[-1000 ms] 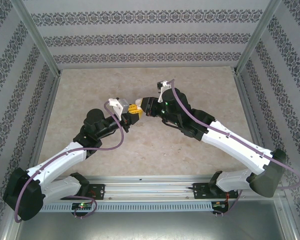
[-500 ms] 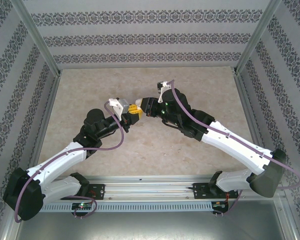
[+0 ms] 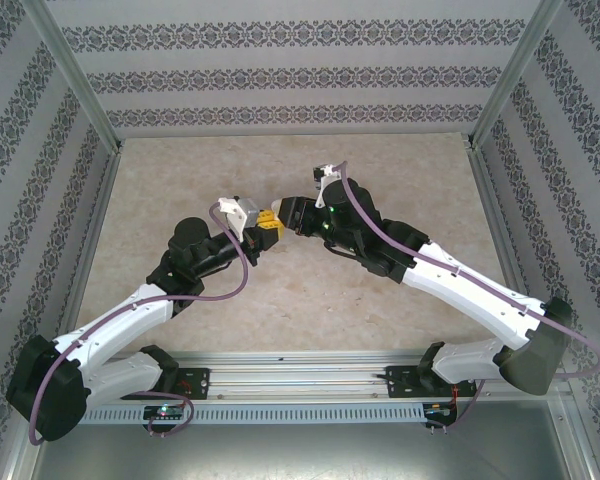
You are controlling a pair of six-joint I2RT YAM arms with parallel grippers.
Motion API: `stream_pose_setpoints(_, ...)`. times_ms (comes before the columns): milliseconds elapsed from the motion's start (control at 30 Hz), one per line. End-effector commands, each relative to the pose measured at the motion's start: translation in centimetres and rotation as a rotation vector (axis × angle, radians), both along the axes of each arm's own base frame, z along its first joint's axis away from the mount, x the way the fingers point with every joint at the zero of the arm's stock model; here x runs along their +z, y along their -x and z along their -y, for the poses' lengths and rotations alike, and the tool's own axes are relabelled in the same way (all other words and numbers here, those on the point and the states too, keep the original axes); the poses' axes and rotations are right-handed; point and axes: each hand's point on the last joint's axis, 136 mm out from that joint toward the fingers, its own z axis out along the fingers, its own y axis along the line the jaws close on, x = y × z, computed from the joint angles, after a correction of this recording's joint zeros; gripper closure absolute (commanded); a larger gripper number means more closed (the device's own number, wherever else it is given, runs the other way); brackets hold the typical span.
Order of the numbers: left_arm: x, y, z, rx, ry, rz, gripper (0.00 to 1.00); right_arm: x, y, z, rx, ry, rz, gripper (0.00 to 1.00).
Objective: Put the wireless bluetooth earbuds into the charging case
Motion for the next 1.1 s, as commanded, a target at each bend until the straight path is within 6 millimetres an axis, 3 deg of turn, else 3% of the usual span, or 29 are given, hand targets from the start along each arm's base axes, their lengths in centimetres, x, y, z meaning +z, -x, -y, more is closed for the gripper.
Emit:
stream_pose_setpoints(0, 3.8, 0.6, 0.6, -0.029, 0.042, 0.096, 1.00, 0.1, 0.6, 0.4, -0.007, 0.027, -0.038, 0.59)
stream_pose_setpoints(200, 3.6, 0.6, 0.6, -0.031, 0.042, 0.091, 1.00, 1.2, 0.9, 0.5, -0.010, 0.023, -0.078, 0.47)
stream_pose_setpoints(467, 2.4, 0.6, 0.4, -0.023, -0.015, 0.074, 1.00, 2.7, 1.9, 1.9, -0.031, 0.012, -0.139, 0.43)
stream_pose_setpoints(667, 1.4, 0.7, 0.4, -0.026, -0.072, 0.076, 1.00, 2.6, 3.0, 1.9, 0.016, 0.061, -0.214, 0.44)
stream_pose_setpoints(767, 1.2, 0.7, 0.4, -0.030, -0.076, 0.077, 1.00, 2.2, 3.3, 1.7, 0.043, 0.085, -0.243, 0.50)
stream_pose_setpoints(867, 1.2, 0.8, 0.4, -0.033, -0.074, 0.079, 1.00, 1.7, 3.4, 1.7, 0.048, 0.102, -0.261, 0.56)
stream_pose_setpoints(1067, 1.3, 1.2, 0.5, -0.051, -0.078, 0.083, 1.00, 1.1, 3.1, 1.6, 0.048, 0.114, -0.285, 0.57)
